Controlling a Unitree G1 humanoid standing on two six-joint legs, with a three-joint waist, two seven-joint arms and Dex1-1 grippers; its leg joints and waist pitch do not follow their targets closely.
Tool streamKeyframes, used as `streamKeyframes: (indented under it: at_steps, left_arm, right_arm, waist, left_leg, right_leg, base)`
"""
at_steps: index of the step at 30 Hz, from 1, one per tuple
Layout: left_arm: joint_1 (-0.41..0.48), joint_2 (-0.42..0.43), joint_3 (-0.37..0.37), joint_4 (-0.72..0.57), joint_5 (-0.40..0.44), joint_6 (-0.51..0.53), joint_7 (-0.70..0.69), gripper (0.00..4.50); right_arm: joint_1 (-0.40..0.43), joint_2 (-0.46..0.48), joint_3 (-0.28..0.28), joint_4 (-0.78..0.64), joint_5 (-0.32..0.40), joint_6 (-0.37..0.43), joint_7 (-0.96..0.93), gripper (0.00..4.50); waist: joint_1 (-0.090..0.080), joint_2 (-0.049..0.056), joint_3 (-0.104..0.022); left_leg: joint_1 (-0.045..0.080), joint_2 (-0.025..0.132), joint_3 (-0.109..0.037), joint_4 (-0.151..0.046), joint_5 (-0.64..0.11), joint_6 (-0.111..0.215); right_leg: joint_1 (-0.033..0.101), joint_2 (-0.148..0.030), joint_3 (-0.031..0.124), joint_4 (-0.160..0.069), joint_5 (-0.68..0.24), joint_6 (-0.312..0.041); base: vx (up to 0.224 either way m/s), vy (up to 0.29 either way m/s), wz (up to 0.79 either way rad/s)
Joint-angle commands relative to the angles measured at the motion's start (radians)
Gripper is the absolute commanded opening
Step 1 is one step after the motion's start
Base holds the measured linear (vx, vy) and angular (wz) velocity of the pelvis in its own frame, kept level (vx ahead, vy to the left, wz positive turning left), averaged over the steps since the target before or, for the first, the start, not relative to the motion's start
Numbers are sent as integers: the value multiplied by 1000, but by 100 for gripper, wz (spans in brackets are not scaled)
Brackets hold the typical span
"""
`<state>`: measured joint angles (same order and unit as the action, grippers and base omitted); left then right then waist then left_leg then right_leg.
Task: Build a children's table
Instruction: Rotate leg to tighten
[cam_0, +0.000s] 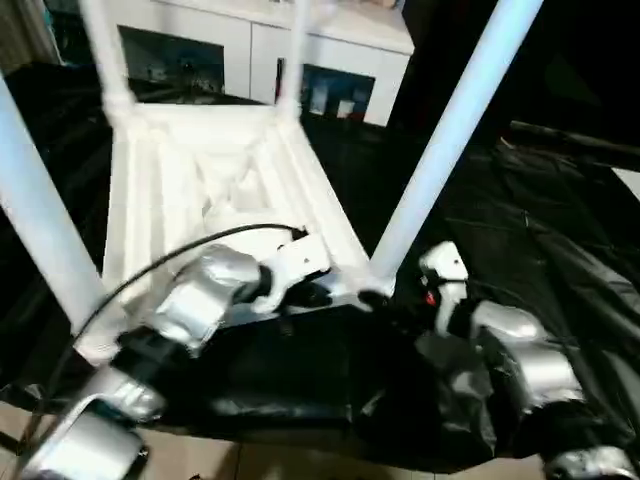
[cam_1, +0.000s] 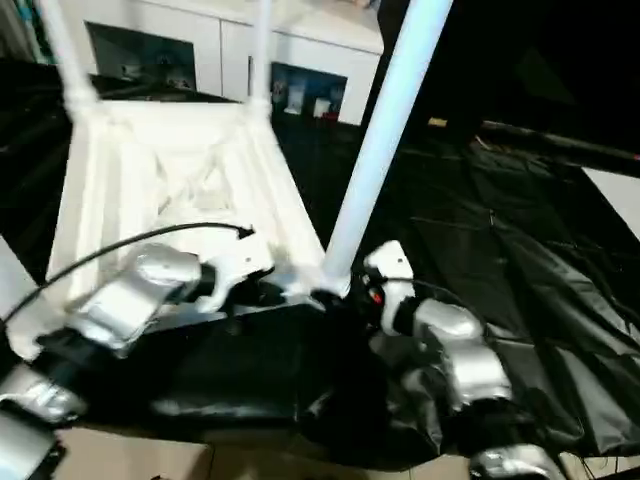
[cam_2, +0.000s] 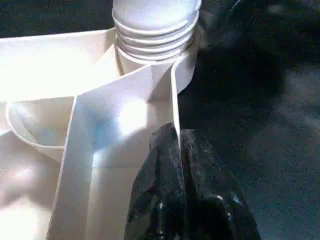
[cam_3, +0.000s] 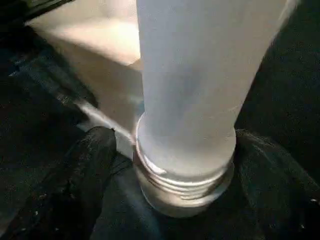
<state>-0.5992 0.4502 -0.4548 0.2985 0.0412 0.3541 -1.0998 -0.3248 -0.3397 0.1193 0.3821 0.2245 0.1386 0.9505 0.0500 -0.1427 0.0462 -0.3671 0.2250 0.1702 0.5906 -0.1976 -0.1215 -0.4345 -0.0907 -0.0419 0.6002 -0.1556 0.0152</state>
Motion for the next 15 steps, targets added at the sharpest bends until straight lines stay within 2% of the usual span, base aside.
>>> streamKeyframes:
  at_steps: [1,2,3,4,6,9,15]
  left_arm:
    - [36,17,-71,-19,0,-28,-92,0]
    - [40,27,-66,-28,-1,-37,-105,0]
    - [41,28,-65,-29,-1,-38,-107,0]
    - [42,33,-64,-33,0,-37,-112,0]
    - [44,42,-59,-42,-1,-27,-124,0]
    - [41,46,-55,-40,1,-28,-125,0]
    - [38,55,-54,-36,2,-38,-136,0]
  right_arm:
    - [7,-23,42,-72,27,8,115,383]
    - [10,-39,48,-78,23,8,136,383]
    - [10,-41,49,-78,22,8,139,383]
    - [10,-47,53,-77,17,7,146,383]
    - [2,-50,59,-60,1,-7,148,383]
    - [-14,-33,63,-37,-8,-17,140,383]
    - [-27,-25,89,-19,-22,-18,152,339]
  waist:
    - [6,15,-48]
    - [5,28,-50]
    - [5,25,-51]
    - [9,25,-52]
    - [14,25,-52]
    - [18,24,-53]
    - [20,18,-57]
  left_leg:
    - [-1,6,10,-81,-209,40]
    - [4,7,10,-80,-210,36]
    - [4,7,11,-80,-204,34]
    - [12,7,15,-76,-187,33]
    - [10,5,16,-77,-163,31]
    - [8,3,16,-76,-161,21]
    - [8,2,15,-73,-147,17]
  right_leg:
    - [57,-28,23,-61,-269,-163]
    - [52,-26,23,-58,-233,-180]
    - [53,-25,23,-57,-218,-185]
    - [49,-25,24,-53,-183,-200]
    - [53,-24,23,-47,-142,-216]
    - [58,-26,23,-44,-142,-213]
    - [61,-28,23,-42,-147,-208]
  base:
    - [0,0,0]
    - [0,0,0]
    - [0,0,0]
    - [0,0,0]
    - [0,0,0]
    - [0,0,0]
    - [0,0,0]
